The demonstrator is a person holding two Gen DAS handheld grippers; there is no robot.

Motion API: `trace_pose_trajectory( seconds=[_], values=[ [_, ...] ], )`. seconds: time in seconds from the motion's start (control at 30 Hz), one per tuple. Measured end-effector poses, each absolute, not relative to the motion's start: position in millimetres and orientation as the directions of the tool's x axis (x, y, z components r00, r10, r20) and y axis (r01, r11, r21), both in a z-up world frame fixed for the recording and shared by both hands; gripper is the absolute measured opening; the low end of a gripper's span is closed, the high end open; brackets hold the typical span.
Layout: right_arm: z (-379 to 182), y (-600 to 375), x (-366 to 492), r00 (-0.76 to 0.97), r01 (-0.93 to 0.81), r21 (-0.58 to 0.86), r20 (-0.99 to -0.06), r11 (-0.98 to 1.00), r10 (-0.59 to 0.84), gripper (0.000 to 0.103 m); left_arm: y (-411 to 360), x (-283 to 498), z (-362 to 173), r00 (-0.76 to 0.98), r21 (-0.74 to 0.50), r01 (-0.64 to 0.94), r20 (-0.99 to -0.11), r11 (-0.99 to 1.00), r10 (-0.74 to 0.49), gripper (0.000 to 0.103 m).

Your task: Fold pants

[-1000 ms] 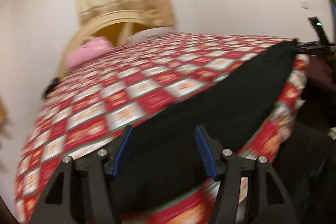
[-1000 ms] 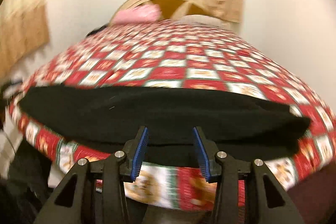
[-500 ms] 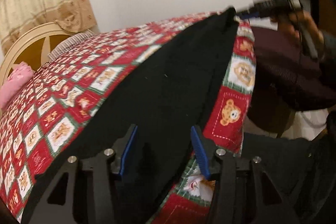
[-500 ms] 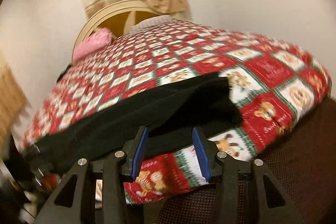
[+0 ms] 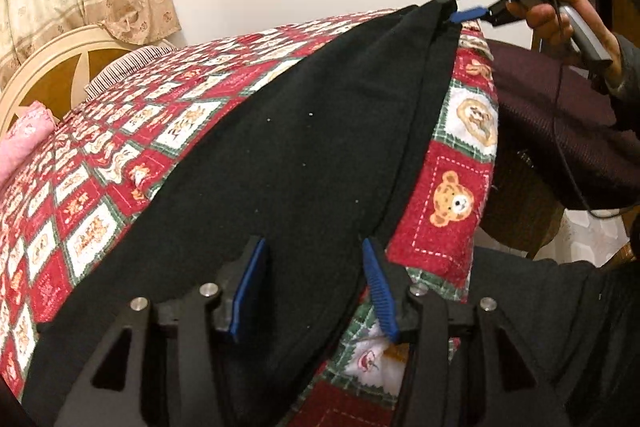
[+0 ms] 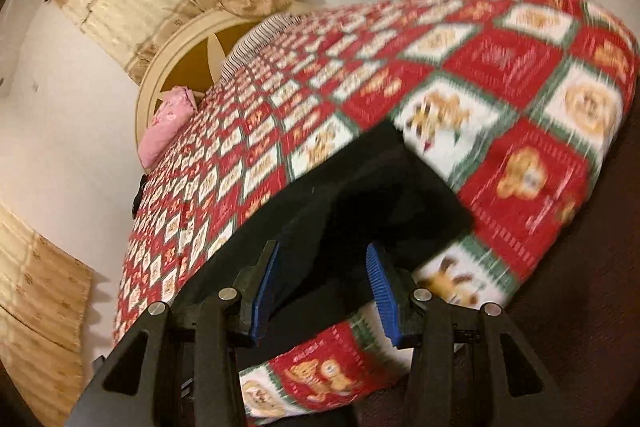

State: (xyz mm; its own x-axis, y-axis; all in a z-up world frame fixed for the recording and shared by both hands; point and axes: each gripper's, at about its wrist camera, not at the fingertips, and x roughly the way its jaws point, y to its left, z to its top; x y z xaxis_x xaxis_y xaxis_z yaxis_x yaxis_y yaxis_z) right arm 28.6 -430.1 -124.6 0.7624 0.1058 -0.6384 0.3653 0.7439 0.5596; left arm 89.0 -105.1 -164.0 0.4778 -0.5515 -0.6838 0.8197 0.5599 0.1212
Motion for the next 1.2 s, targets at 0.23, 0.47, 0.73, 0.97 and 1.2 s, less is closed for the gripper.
trace_pose_trajectory(
  seconds=[0.23,0.47,0.73,0.97,1.2],
  values=[
    [-112,-452,64,0.750,0.458,0.483,-0.661,0.746,-0.032,0.023,-101,98,-166,0.426,0.040,0.832,-0.686,0.554,-0.590,0.052],
    [-55,-438,65,0.885,0.193,0.503,-0.460,0.842,0.072,0.005,-99,98,-167,0.428,0.029,0.827,-0.679,0.561,-0.596,0.052],
    [-119,-472,25,0.843,0.286,0.519,-0.536,0.806,0.046,0.009,-97,100,-168,0.411,0.012,0.835,-0.679,0.550,-0.609,0.052],
    [-125,-500,-17,0.851,0.388,0.525,-0.519,0.758,-0.077,0.047,-100,94,-168,0.446,0.068,0.830,-0.675,0.553,-0.587,0.054],
    [-112,-419,-10,0.815,0.233,0.335,-0.579,0.913,0.004,0.047,-103,91,-167,0.481,0.124,0.822,-0.676,0.556,-0.559,0.055]
  ],
)
